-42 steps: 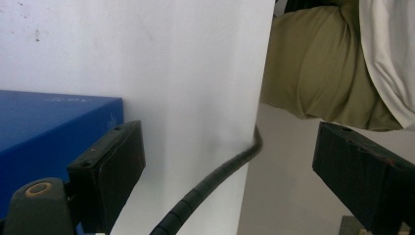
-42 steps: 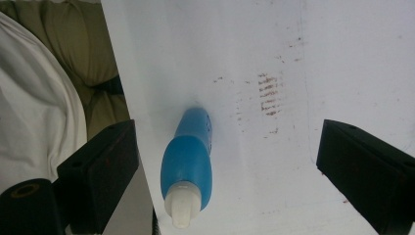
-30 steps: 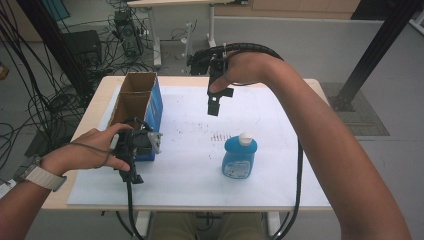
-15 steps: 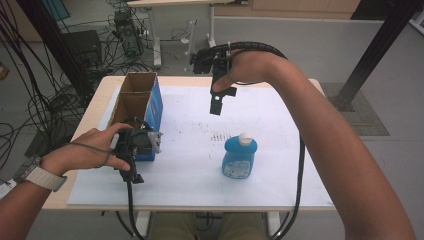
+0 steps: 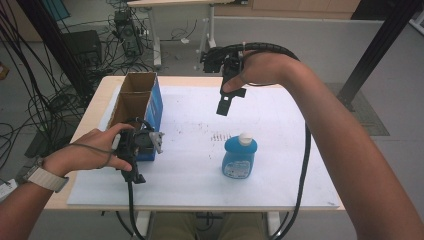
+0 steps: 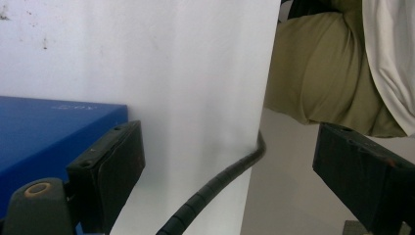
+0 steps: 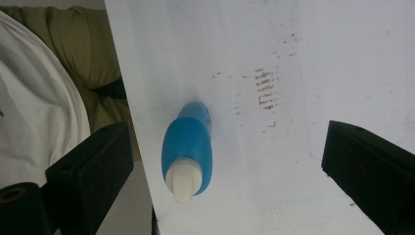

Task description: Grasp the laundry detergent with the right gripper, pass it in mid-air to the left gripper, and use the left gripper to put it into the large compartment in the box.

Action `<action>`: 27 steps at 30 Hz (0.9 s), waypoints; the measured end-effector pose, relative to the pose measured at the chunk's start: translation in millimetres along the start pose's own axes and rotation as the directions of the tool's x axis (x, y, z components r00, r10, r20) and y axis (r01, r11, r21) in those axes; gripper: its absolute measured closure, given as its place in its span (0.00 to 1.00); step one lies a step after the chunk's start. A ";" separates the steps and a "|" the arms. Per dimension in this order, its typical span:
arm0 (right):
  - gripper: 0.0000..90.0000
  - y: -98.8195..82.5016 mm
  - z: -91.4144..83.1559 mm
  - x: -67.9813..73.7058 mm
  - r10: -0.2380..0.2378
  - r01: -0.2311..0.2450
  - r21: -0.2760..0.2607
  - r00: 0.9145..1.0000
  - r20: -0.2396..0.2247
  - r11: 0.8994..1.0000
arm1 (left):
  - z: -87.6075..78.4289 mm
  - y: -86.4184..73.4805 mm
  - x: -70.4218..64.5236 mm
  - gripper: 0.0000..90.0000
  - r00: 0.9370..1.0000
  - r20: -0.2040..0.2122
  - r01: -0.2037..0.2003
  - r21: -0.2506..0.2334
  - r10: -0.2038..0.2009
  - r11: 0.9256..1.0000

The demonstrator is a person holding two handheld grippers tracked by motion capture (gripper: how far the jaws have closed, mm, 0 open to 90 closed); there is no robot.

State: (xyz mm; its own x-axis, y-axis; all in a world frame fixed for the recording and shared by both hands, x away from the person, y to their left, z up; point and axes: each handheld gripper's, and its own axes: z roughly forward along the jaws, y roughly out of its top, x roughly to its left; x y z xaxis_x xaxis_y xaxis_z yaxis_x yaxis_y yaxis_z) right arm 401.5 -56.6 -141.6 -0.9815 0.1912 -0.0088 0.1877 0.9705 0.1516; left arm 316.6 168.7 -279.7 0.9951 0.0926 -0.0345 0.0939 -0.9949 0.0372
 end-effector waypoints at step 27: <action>0.05 -46.5 7.0 10.8 0.003 -0.005 -0.088 1.000 -0.028 0.996 | 2.1 3.4 -1.9 0.14 1.000 -0.004 -0.002 -0.017 0.002 1.000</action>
State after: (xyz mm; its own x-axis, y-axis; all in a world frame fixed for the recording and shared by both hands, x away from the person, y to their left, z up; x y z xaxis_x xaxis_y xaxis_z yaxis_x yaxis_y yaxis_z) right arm 382.4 -98.6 -155.8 -0.9816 0.1900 0.0189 0.1890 0.9528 0.2377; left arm 315.0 165.0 -281.6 0.9954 0.0910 -0.0307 0.0926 -0.9942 0.0545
